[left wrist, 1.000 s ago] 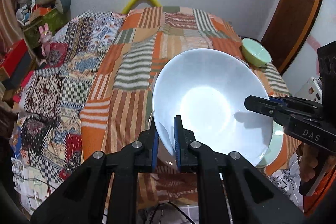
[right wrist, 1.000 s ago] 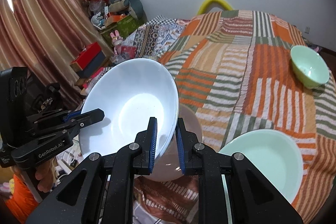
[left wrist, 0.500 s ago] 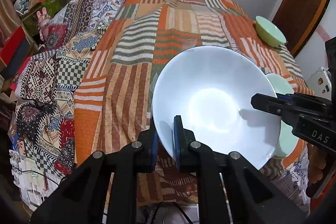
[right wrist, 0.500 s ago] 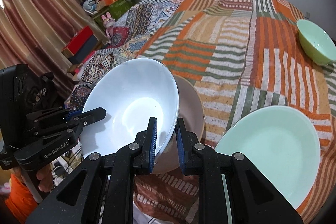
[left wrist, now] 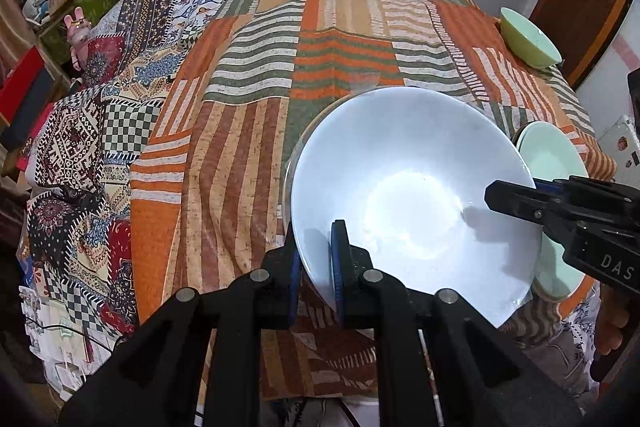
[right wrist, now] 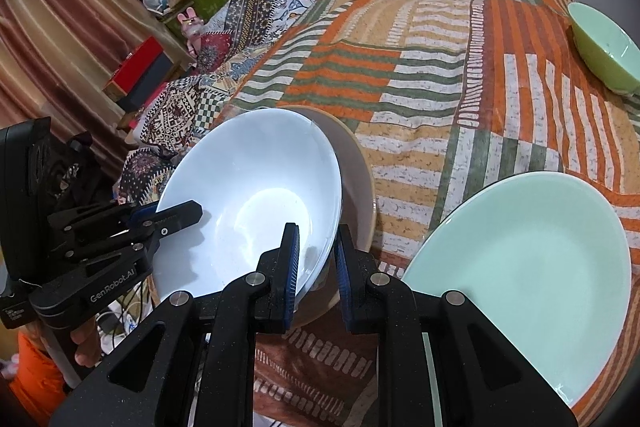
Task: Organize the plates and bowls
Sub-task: 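Lower the white polka-dot bowl into the pink bowl and open both tools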
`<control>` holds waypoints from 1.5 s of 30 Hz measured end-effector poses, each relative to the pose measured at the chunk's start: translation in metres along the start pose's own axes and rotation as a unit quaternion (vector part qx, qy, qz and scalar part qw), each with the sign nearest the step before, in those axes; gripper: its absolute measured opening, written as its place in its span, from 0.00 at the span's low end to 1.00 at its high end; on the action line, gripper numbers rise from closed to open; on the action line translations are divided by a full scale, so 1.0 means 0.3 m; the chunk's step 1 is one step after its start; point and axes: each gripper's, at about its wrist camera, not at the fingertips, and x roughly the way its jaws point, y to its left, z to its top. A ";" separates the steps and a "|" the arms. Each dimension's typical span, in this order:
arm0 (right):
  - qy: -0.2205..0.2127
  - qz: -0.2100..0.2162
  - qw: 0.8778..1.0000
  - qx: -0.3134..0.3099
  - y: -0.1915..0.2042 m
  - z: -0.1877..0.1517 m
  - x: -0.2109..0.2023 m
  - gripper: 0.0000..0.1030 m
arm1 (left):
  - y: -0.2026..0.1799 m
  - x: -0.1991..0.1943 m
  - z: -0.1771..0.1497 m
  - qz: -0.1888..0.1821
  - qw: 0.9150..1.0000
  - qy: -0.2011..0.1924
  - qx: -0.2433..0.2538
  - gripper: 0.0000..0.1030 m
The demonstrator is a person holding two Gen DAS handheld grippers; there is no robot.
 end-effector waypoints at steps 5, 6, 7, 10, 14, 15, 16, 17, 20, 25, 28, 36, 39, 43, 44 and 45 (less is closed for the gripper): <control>0.001 0.000 1.000 0.004 -0.011 0.001 0.005 0.16 | -0.010 0.015 0.001 0.007 1.000 -0.001 0.006 0.12; 0.001 0.001 1.000 0.006 -0.014 0.003 0.005 0.16 | -0.013 0.016 0.003 0.010 1.000 -0.002 0.009 0.12; 0.000 0.001 1.000 0.006 -0.013 0.003 0.004 0.16 | -0.015 0.017 0.005 0.014 1.000 -0.003 0.011 0.13; -0.001 -0.006 1.000 -0.001 -0.006 0.004 0.003 0.16 | -0.022 0.017 0.010 0.026 1.000 -0.003 0.015 0.15; -0.005 -0.020 1.000 -0.019 0.011 -0.002 0.004 0.16 | -0.027 0.002 0.009 0.046 0.999 -0.014 0.024 0.19; -0.005 -0.021 1.000 -0.022 0.013 -0.003 0.006 0.16 | -0.030 -0.006 0.010 0.049 0.998 -0.019 0.028 0.20; -0.005 -0.022 0.999 -0.023 0.015 -0.004 0.009 0.16 | -0.036 -0.015 0.009 0.049 0.998 -0.024 0.035 0.23; -0.006 -0.023 0.999 -0.025 0.017 -0.004 0.009 0.16 | -0.040 -0.020 0.008 0.047 0.998 -0.027 0.040 0.24; -0.008 -0.026 0.999 -0.030 0.021 0.004 0.011 0.16 | -0.061 -0.023 0.003 0.054 0.997 -0.030 0.056 0.25; -0.010 -0.032 0.999 -0.036 0.026 0.003 0.015 0.16 | -0.060 -0.025 0.005 0.042 0.997 -0.030 0.048 0.25; -0.011 -0.045 0.998 -0.050 0.041 0.002 0.018 0.16 | -0.050 -0.024 0.007 0.030 0.999 -0.026 0.034 0.25; -0.064 -0.101 0.989 -0.087 0.086 0.028 -0.038 0.55 | -0.033 -0.055 0.002 0.010 0.999 -0.029 0.014 0.25; -0.089 -0.096 0.988 -0.087 0.087 0.041 -0.088 0.64 | -0.037 -0.086 0.006 -0.006 0.999 -0.035 0.007 0.25; -0.094 -0.092 0.988 -0.075 0.054 0.043 -0.137 0.64 | -0.059 -0.156 0.029 -0.035 0.998 -0.056 -0.001 0.37; -0.096 -0.089 0.989 -0.067 0.036 0.041 -0.155 0.64 | -0.068 -0.172 0.034 -0.039 0.997 -0.063 -0.003 0.39; -0.098 -0.088 0.989 -0.061 0.023 0.039 -0.169 0.64 | -0.079 -0.190 0.041 -0.043 0.997 -0.071 -0.003 0.42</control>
